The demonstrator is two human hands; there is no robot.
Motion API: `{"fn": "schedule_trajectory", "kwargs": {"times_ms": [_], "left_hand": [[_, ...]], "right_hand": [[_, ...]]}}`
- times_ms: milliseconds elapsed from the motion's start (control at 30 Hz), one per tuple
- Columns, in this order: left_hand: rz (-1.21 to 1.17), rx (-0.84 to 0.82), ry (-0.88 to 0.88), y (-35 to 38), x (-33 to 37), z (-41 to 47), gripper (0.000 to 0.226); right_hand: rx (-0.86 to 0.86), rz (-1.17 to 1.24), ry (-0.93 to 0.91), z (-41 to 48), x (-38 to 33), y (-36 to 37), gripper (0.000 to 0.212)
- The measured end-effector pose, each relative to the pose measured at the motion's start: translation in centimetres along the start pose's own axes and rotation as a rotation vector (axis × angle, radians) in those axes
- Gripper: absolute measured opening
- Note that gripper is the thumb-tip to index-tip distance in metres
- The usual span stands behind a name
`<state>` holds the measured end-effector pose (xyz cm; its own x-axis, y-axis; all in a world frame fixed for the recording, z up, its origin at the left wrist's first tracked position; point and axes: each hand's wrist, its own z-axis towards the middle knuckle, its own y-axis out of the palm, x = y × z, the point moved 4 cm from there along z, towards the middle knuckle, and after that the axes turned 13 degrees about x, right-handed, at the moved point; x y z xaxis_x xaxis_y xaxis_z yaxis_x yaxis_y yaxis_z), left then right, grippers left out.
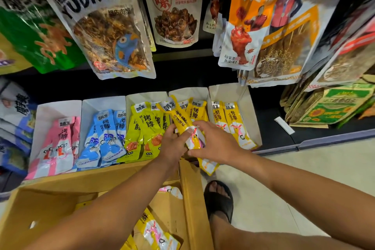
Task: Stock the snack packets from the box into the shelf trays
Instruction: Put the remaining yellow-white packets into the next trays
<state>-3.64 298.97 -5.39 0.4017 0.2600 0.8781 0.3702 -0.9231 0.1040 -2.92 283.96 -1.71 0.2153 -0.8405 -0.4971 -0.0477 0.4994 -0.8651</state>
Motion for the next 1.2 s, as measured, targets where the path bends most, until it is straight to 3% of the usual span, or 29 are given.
{"fn": "schedule_trajectory", "kwargs": {"times_ms": [167,267,333,433,533,767,1000,1200], "left_hand": [[0.176,-0.051,0.092,0.4,0.2,-0.2,0.046],[0.721,-0.117,0.652,-0.9,0.2,-0.6,0.039],[1.122,-0.148,0.919,-1.9,-1.4,-0.5,0.052],[1.408,-0.209,0.922,-3.0,-4.2,-0.2,0.059],[1.517,-0.197,1.053,-3.1,-5.8,-0.4,0.054],[1.538,-0.162,1.099,-3.0,-5.9,-0.5,0.050],[1.586,-0.172,1.051,-2.8,-5.6,0.1,0.052],[1.572,-0.165,1.055,-2.8,-5.5,0.0,0.051]], "right_hand": [[0.086,-0.033,0.103,0.6,1.1,-0.2,0.088],[0.119,0.009,0.227,1.4,3.7,-0.5,0.084],[0.151,0.019,0.329,2.1,6.5,-1.1,0.077],[0.132,-0.089,0.444,3.1,11.1,-1.8,0.068],[0.104,-0.208,0.523,4.0,14.8,-1.9,0.068],[0.007,-0.374,0.574,6.1,18.9,0.5,0.068],[-0.108,-0.500,0.398,6.6,20.6,3.5,0.062],[-0.062,-0.427,0.428,5.8,20.6,3.4,0.057]]}}
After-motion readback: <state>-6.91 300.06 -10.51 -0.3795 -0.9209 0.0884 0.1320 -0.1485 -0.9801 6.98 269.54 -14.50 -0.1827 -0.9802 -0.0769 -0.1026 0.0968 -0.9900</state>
